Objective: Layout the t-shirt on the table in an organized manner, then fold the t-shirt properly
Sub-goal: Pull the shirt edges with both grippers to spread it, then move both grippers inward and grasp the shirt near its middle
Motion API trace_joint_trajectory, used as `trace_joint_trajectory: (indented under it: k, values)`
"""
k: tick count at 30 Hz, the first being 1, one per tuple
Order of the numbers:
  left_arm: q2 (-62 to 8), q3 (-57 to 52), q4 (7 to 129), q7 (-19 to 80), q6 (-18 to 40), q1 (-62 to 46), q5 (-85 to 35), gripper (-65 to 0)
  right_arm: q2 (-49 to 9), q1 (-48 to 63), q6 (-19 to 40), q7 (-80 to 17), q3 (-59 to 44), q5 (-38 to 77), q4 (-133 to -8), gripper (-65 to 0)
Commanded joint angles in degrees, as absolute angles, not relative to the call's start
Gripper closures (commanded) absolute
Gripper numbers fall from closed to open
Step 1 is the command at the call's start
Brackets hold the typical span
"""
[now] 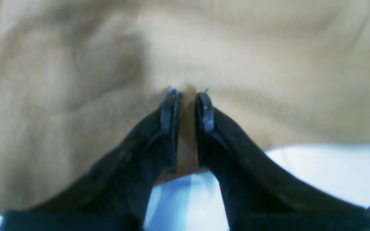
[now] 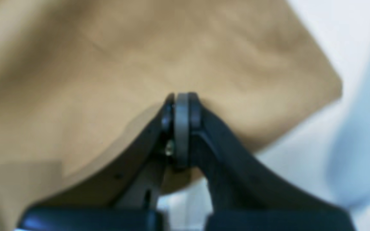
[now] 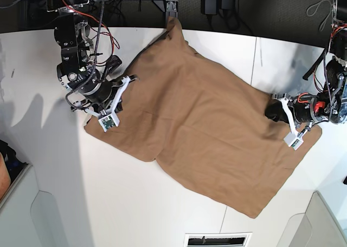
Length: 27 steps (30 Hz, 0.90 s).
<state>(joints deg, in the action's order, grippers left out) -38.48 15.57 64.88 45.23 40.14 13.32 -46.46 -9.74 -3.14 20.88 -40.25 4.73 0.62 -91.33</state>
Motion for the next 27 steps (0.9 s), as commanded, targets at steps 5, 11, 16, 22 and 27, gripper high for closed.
trace_joint_trajectory:
  k: [5,11,16,22,27]
  values:
    - [-37.41,15.75,63.35,46.04,40.0,12.23,-40.1,-13.0,-10.46,-1.28,21.26,-40.53,6.22,5.26,-92.03,0.0]
    - [-37.47,15.73,62.46,40.82,40.0,12.75,-32.97,-13.0,-10.44,4.8,21.21,-40.32,10.39,6.96,-94.94,0.0]
    - [-37.47,15.75,62.46,40.36,40.0,15.7,-29.21,-13.0,-10.09,8.97,21.21,-39.51,15.77,8.34,-98.85,0.0]
    - [-37.47,15.73,62.46,39.4,40.0,21.1,-27.16,-13.0,-7.31,9.28,21.15,-37.87,18.37,7.9,-102.26,0.0]
    - [-38.76,15.73,63.7,49.82,40.0,23.68,-39.72,-13.0,-5.61,8.6,17.74,-36.29,16.05,5.19,-108.14,0.0]
